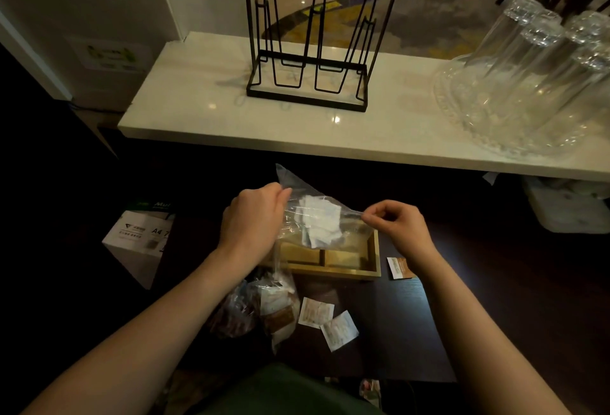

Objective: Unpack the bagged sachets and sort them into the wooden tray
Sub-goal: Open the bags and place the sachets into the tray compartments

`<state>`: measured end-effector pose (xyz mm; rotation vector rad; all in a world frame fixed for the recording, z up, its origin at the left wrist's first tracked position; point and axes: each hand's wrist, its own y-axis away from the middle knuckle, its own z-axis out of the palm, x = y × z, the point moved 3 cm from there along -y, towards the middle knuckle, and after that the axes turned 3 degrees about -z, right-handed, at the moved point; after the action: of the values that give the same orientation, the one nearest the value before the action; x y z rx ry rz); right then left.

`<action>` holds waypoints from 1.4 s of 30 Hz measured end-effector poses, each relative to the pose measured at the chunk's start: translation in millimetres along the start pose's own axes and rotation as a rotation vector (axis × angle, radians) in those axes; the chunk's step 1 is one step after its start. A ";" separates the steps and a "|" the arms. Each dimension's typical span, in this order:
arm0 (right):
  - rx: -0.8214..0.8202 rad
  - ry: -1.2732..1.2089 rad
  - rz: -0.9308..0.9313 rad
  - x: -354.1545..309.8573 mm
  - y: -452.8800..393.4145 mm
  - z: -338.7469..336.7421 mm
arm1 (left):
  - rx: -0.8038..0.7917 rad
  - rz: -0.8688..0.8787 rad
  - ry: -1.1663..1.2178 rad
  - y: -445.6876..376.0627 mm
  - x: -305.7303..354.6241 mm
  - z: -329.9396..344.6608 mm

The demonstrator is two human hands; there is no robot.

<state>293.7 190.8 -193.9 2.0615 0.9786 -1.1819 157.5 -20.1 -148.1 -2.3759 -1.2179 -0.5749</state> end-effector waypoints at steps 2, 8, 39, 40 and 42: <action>-0.014 -0.011 0.005 5.9 0.8 1.1 | 0.018 0.013 0.036 1.4 4.1 -1.7; -0.005 -0.057 0.044 26.1 2.6 1.8 | -0.004 0.038 0.180 1.6 20.5 -3.3; 0.654 0.334 0.253 82.4 42.2 -93.6 | -0.448 -0.090 -0.264 25.5 -38.8 42.0; 0.672 0.372 0.291 86.6 43.4 -96.8 | -0.516 -0.114 -0.273 29.9 -48.3 48.9; 0.681 0.453 0.362 95.2 43.2 -99.2 | -0.612 -0.172 -0.225 36.5 -61.7 58.6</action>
<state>408.3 270.9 -228.5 2.9795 0.3496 -0.9447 165.0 -49.5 -235.6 -2.9172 -1.5242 -0.8531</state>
